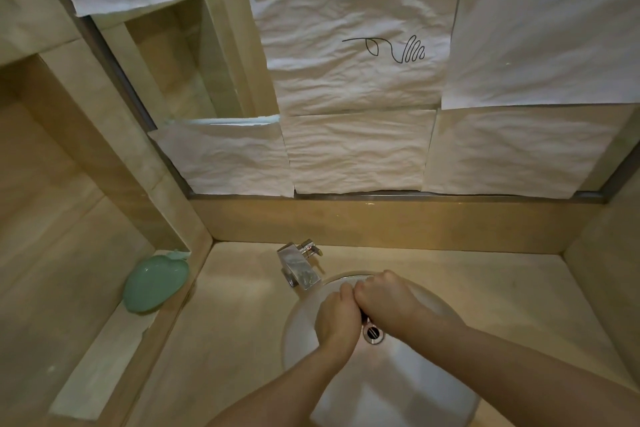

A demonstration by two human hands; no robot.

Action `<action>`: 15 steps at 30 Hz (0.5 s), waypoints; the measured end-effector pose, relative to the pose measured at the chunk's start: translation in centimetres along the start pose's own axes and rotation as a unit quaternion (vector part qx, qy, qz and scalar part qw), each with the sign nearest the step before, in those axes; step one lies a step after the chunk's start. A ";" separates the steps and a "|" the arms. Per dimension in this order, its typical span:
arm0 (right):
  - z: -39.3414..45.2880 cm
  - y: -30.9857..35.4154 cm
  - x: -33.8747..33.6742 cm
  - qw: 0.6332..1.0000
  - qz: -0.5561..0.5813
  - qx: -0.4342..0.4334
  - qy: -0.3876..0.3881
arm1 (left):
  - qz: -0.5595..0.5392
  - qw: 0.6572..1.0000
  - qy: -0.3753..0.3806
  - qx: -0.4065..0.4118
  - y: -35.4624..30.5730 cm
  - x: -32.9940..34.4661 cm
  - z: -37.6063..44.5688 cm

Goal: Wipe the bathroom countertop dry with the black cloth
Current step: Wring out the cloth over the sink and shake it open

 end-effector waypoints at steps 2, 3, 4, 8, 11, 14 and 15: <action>0.2 0.8 0.9 0.999 0.022 0.007 0.037 | 0.037 0.998 -0.033 0.046 0.7 -0.2 0.5; 0.4 1.2 1.3 0.998 0.047 0.030 0.044 | 0.064 0.994 -0.036 0.079 1.0 -0.4 0.7; 0.4 1.6 1.4 0.994 0.076 0.061 0.053 | 0.111 0.985 -0.039 0.129 1.1 -0.6 0.9; 0.5 2.9 2.9 0.961 0.203 0.169 0.086 | 0.263 0.928 0.019 0.264 1.5 -1.9 3.7; 0.5 4.0 5.3 0.904 0.323 0.253 0.120 | 0.337 0.849 0.016 0.406 3.0 -1.0 5.8; 0.3 4.8 7.1 0.826 0.442 0.318 0.145 | 0.376 0.758 0.017 0.532 2.7 -1.0 6.5; 0.3 4.8 7.7 0.801 0.477 0.330 0.150 | 0.382 0.734 0.020 0.561 2.5 -0.9 6.7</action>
Point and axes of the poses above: each hand's wrist, its own z-axis towards the middle knuckle, its own x-axis out of the palm, y = z × x, the point moved 1 cm from there along z, towards the middle knuckle, and after that the axes turned 7 degrees about x, right-handed, at the moved point
